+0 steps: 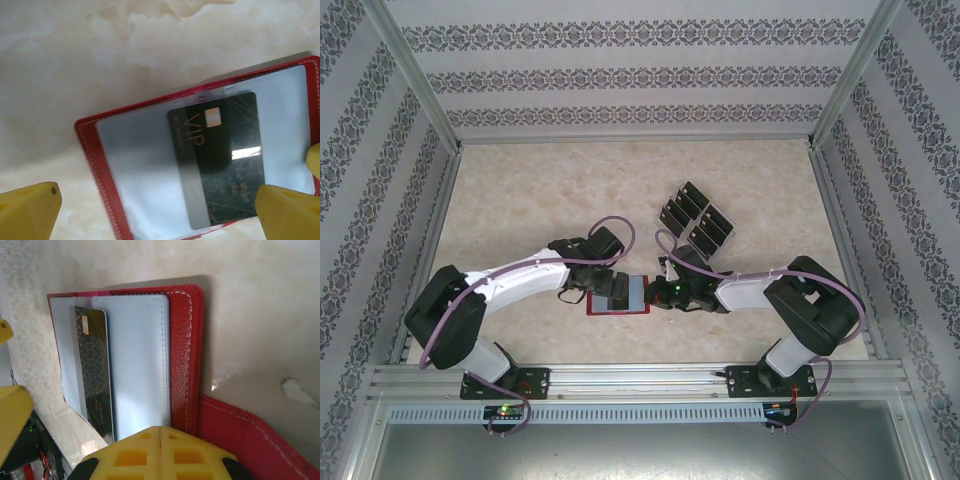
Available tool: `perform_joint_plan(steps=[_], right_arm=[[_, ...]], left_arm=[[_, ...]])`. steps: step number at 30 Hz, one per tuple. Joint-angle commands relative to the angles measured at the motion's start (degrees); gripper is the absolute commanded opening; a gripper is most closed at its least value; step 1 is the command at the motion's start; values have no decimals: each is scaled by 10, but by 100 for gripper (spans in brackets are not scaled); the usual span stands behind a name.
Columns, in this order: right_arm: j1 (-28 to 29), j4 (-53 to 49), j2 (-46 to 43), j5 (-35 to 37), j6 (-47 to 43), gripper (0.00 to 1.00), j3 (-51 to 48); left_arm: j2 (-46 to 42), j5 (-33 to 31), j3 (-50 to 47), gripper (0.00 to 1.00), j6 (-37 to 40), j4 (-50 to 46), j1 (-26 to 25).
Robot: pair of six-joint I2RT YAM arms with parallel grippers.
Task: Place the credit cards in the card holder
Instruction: Insert the credit card into the card slot.
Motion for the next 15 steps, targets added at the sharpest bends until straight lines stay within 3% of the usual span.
perform_joint_plan(steps=[1, 15], right_arm=[[-1, 1, 11, 15, -9, 4, -6], [-1, 0, 17, 17, -8, 1, -7]], left_arm=[[27, -4, 28, 100, -9, 24, -17], [98, -32, 52, 100, 3, 21, -38]])
